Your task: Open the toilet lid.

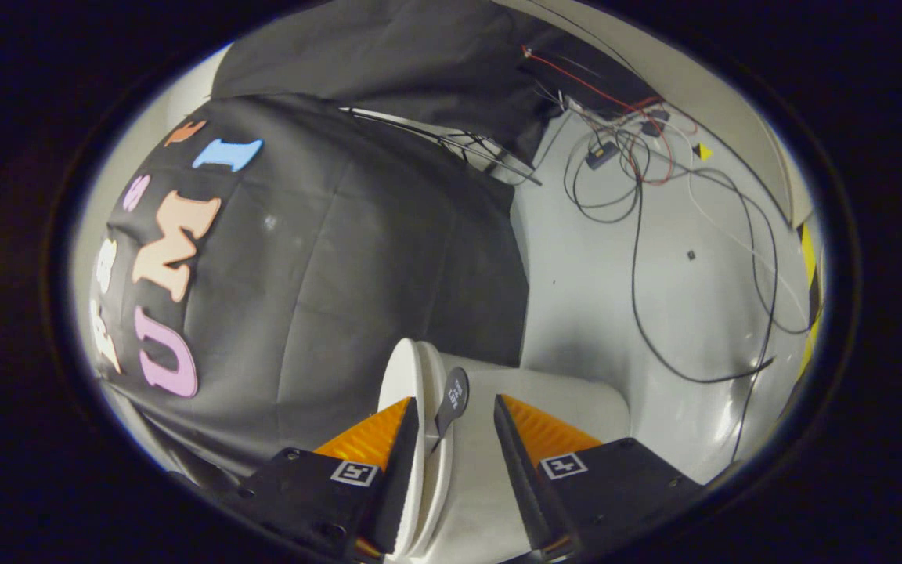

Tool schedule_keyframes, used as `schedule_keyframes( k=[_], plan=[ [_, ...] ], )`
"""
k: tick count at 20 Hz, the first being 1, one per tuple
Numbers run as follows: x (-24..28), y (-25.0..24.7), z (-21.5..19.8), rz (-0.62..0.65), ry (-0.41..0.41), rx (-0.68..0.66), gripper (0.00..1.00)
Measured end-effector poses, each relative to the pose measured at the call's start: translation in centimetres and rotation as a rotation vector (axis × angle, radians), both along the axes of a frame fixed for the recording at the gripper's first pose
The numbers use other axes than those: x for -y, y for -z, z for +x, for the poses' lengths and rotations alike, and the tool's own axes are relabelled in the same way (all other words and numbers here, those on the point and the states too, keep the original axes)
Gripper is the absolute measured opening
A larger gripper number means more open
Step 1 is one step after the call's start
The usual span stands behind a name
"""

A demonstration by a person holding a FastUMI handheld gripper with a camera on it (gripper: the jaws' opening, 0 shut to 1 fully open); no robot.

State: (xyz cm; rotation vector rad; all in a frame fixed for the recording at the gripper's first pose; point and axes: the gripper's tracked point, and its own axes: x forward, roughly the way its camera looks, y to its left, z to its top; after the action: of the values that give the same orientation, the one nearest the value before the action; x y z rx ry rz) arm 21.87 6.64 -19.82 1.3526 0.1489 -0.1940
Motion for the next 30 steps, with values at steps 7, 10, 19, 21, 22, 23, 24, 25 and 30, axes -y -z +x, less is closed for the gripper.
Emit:
schedule_keyframes(
  k=[7, 10, 19, 21, 22, 23, 24, 25, 30],
  plan=[
    [0.5, 0.2, 3.8, 0.129, -0.055, 0.06, 0.41],
    [0.3, 0.2, 4.2, 0.186, -0.079, 0.056, 0.18],
    [0.6, -1.5, 4.1, 0.222, -0.021, 0.163, 0.04],
    [0.2, -3.4, 3.8, 0.161, -0.026, 0.175, 0.04],
    [-0.7, -5.9, 3.4, 0.132, -0.034, 0.184, 0.04],
    [-1.1, -7.3, 3.1, 0.098, -0.041, 0.195, 0.04],
    [-1.6, -8.6, 3.0, 0.064, -0.048, 0.204, 0.04],
    [-2.1, -9.8, 2.8, 0.034, -0.053, 0.218, 0.04],
    [-5.9, -16.3, 1.8, -0.127, -0.095, 0.307, 0.05]
  ],
)
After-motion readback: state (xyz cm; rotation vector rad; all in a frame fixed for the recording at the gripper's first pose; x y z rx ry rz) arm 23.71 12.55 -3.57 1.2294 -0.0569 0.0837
